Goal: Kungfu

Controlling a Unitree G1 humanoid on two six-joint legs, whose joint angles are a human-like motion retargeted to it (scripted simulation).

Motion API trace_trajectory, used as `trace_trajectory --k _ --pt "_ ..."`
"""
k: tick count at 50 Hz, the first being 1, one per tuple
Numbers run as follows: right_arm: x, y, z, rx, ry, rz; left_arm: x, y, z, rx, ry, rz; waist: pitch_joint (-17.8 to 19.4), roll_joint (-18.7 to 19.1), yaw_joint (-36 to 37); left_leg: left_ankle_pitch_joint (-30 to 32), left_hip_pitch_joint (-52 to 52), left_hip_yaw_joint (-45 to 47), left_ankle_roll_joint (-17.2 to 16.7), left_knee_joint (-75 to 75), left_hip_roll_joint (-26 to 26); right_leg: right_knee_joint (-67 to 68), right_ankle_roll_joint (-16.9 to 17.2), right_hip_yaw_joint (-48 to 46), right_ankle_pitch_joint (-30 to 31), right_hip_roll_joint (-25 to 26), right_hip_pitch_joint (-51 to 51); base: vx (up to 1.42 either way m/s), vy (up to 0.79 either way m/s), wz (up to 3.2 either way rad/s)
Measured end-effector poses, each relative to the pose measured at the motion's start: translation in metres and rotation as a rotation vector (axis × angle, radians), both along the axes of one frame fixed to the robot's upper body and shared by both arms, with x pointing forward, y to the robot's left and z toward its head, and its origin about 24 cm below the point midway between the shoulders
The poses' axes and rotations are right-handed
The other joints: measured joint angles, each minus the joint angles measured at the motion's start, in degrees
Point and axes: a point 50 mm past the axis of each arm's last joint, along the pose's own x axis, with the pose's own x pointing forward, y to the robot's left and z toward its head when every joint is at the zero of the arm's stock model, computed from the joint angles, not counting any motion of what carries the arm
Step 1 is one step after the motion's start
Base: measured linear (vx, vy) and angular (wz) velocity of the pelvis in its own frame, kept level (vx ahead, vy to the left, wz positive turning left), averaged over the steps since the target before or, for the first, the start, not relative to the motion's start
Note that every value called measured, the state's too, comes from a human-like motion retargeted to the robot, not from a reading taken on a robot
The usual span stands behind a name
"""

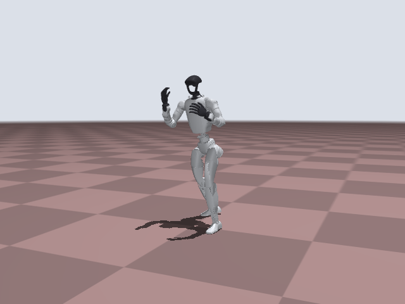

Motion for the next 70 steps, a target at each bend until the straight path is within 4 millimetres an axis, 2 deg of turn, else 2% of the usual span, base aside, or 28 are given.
trace_trajectory --k 2,4,7,9,10,12,13,15,17,18,19,20,22,25,27,30,35,38,42,45,48,50,52,55,60,65,70 --pt "0.016 -0.011 0.015 -0.06 0.005 -0.129 -0.002 0.028 0.004 0.082 0.029 0.195 1.11 -2.25 4.58 2.42 -0.96 -2.37 -0.12 -1.89 -2.02 -0.59 0.5 -4.01 -0.7 0.98 2.25 -0.03 -0.19 2.59" --pt "0.035 -0.029 0.03 -0.113 0.044 -0.282 -0.004 0.062 0.01 0.186 0.05 0.434 3.1 -4.17 9.68 4.54 -0.9 -3.64 -0.46 -3.68 -3.18 -1.52 0.71 -6.79 -1.36 2.74 4.61 -0.05 -0.24 2.21" --pt "0.07 -0.058 0.046 -0.231 0.113 -0.582 -0.015 0.125 0.017 0.363 0.093 0.884 7.01 -5.93 15.9 7.6 0.58 -6.2 -1.43 -6.44 -4.93 -2.48 1.1 -8.82 -2.06 5.28 7.94 -0.03 -0.24 1.63" --pt "0.101 -0.07 0.046 -0.355 0.173 -0.86 -0.034 0.171 0.012 0.512 0.157 1.182 8.58 -6.15 18.46 9.56 1.48 -8.29 -2.13 -8.26 -6.27 -2.75 1.1 -9.29 -2.41 6.44 9.33 -0.01 -0.11 1.18" --pt "0.118 -0.072 0.042 -0.439 0.197 -1.005 -0.047 0.194 0.006 0.589 0.208 1.325 9.06 -6.06 19.29 10.44 1.88 -9.06 -2.42 -9.05 -6.85 -2.84 1.09 -9.46 -2.62 6.86 9.89 -0.02 -0.03 0.89" --pt "0.156 -0.074 0.022 -0.634 0.248 -1.284 -0.087 0.241 -0.018 0.735 0.41 1.611 8.87 -5.64 19.78 11.74 2.3 -10.01 -2.91 -10.08 -7.46 -2.98 1.0 -9.54 -3.1 7.55 10.43 -0.04 0.01 0.64" --pt "0.173 -0.079 0.012 -0.72 0.299 -1.431 -0.111 0.261 -0.033 0.804 0.559 1.727 8.55 -5.42 19.76 12.33 2.41 -10.35 -3.14 -10.45 -7.62 -3.02 0.92 -9.56 -3.37 7.84 10.56 -0.05 0.05 0.45" --pt "0.189 -0.102 -0.005 -0.917 0.463 -1.716 -0.166 0.287 -0.066 0.876 0.948 1.895 8.28 -5.01 19.88 13.33 2.62 -10.83 -3.52 -11.04 -7.79 -3.04 0.72 -9.77 -3.84 8.25 10.77 -0.09 0.05 0.31" --pt "0.192 -0.119 -0.024 -0.964 0.689 -1.85 -0.217 0.293 -0.09 0.828 1.339 1.922 8.83 -4.58 20.63 14.15 3.25 -11.41 -3.81 -11.59 -7.92 -3.0 0.67 -10.09 -3.97 8.64 11.39 -0.07 0.03 0.26" --pt "0.193 -0.118 -0.033 -0.93 0.752 -1.81 -0.237 0.291 -0.098 0.778 1.464 1.93 9.26 -4.47 20.94 14.52 3.69 -11.79 -3.99 -11.94 -8.02 -3.01 0.67 -10.2 -3.91 8.83 11.79 -0.04 -0.02 0.27" --pt "0.193 -0.114 -0.038 -0.888 0.768 -1.728 -0.253 0.288 -0.103 0.731 1.519 1.956 9.6 -4.48 21.21 14.84 4.08 -12.14 -4.12 -12.32 -8.16 -3.04 0.66 -10.26 -3.84 9.01 12.1 -0.04 -0.06 0.28" --pt "0.193 -0.109 -0.039 -0.837 0.754 -1.628 -0.268 0.287 -0.107 0.687 1.537 1.996 9.89 -4.55 21.45 15.14 4.44 -12.47 -4.23 -12.71 -8.31 -3.07 0.64 -10.3 -3.77 9.18 12.37 -0.03 -0.03 0.21" --pt "0.193 -0.092 -0.04 -0.789 0.605 -1.505 -0.287 0.281 -0.115 0.65 1.491 2.054 9.81 -4.49 21.59 15.44 4.88 -12.63 -4.41 -13.31 -8.43 -3.04 0.27 -10.34 -4.09 9.31 12.48 0.0 0.0 0.0" --pt "0.188 -0.091 -0.041 -0.725 0.465 -1.568 -0.302 0.273 -0.124 0.689 1.449 2.091 9.51 -4.4 21.93 15.85 5.01 -12.66 -4.62 -14.03 -8.55 -2.89 -0.51 -10.43 -5.06 9.3 12.34 -0.03 0.04 0.0" --pt "0.189 -0.095 -0.046 -0.794 0.487 -1.607 -0.302 0.273 -0.126 0.749 1.464 2.086 9.36 -4.46 21.75 16.34 5.34 -13.31 -4.79 -14.7 -8.9 -2.78 -0.6 -10.57 -5.26 9.58 12.59 -0.01 -0.03 0.28" --pt "0.19 -0.098 -0.054 -0.812 0.574 -1.601 -0.289 0.275 -0.123 0.779 1.438 2.067 9.08 -4.72 20.95 17.14 6.24 -14.46 -5.16 -15.96 -9.35 -2.84 -0.62 -11.05 -5.0 10.14 13.18 0.0 -0.06 0.26" --pt "0.192 -0.084 -0.055 -0.788 0.538 -1.504 -0.241 0.278 -0.116 0.619 1.222 1.958 8.83 -4.54 20.54 17.18 6.9 -13.88 -5.16 -16.43 -8.79 -3.01 -0.6 -11.01 -4.7 10.03 13.22 0.0 -0.01 -0.11" --pt "0.193 -0.079 -0.054 -0.776 0.513 -1.49 -0.197 0.282 -0.095 0.563 1.008 1.902 8.83 -4.78 20.36 16.73 6.76 -12.95 -4.77 -15.77 -8.34 -2.9 -0.55 -10.46 -4.56 9.79 13.02 0.02 -0.03 -0.28" --pt "0.194 -0.073 -0.051 -0.786 0.489 -1.449 -0.119 0.273 -0.044 0.522 0.643 1.757 8.51 -5.25 19.66 15.7 6.36 -12.31 -4.33 -14.69 -7.86 -2.85 -0.44 -10.04 -4.25 9.73 12.8 0.04 -0.06 -0.19" --pt "0.194 -0.065 -0.047 -0.77 0.457 -1.413 -0.049 0.241 -0.002 0.462 0.388 1.511 8.19 -5.64 19.28 14.88 6.26 -11.87 -4.06 -14.19 -7.43 -2.74 -0.27 -9.83 -3.89 9.55 12.61 0.04 -0.06 -0.2" --pt "0.195 -0.044 -0.04 -0.772 0.389 -1.304 0.015 0.185 0.037 0.466 0.166 1.204 7.88 -6.0 18.33 14.21 6.37 -11.18 -3.62 -13.89 -6.9 -2.69 -0.19 -9.29 -3.37 9.36 12.38 0.03 -0.05 -0.3" --pt "0.196 -0.025 -0.034 -0.797 0.338 -1.222 0.046 0.14 0.062 0.531 0.025 1.024 7.59 -5.99 17.32 13.6 6.43 -10.51 -3.17 -13.6 -6.4 -2.69 -0.2 -8.86 -2.96 9.21 12.08 -0.01 -0.02 -0.43" --pt "0.196 -0.002 -0.027 -0.847 0.275 -1.152 0.066 0.097 0.082 0.627 -0.102 0.892 7.14 -5.75 15.96 12.82 6.36 -9.68 -2.52 -13.15 -5.74 -2.59 -0.23 -8.34 -2.61 8.86 11.46 -0.02 0.04 -0.61" --pt "0.194 0.035 -0.017 -0.942 0.174 -1.081 0.083 0.041 0.103 0.771 -0.271 0.755 6.32 -5.35 13.65 11.38 6.06 -9.11 -1.27 -12.16 -5.05 -2.31 -0.3 -7.24 -1.99 7.88 10.12 -0.04 0.05 -0.87" --pt "0.182 0.09 -0.012 -1.098 -0.021 -1.041 0.091 -0.02 0.112 0.85 -0.45 0.581 5.66 -3.8 9.86 8.65 7.15 -7.02 0.79 -10.86 -3.29 -1.44 -0.6 -4.05 -0.09 6.0 7.65 -0.07 0.07 -1.17" --pt "0.167 0.122 -0.02 -1.162 -0.225 -1.008 0.085 -0.039 0.11 0.917 -0.534 0.483 5.67 -3.05 7.17 6.64 10.92 -1.75 1.42 -11.91 -0.63 -0.9 -0.25 0.5 2.64 3.64 4.81 -0.07 0.02 -1.43" --pt "0.155 0.129 -0.028 -1.168 -0.401 -0.996 0.069 -0.04 0.102 0.992 -0.58 0.413 5.68 -1.7 5.5 5.54 15.36 5.43 1.53 -14.11 2.1 1.23 -0.53 1.34 4.75 -0.14 0.35 -0.12 -0.04 -1.52"
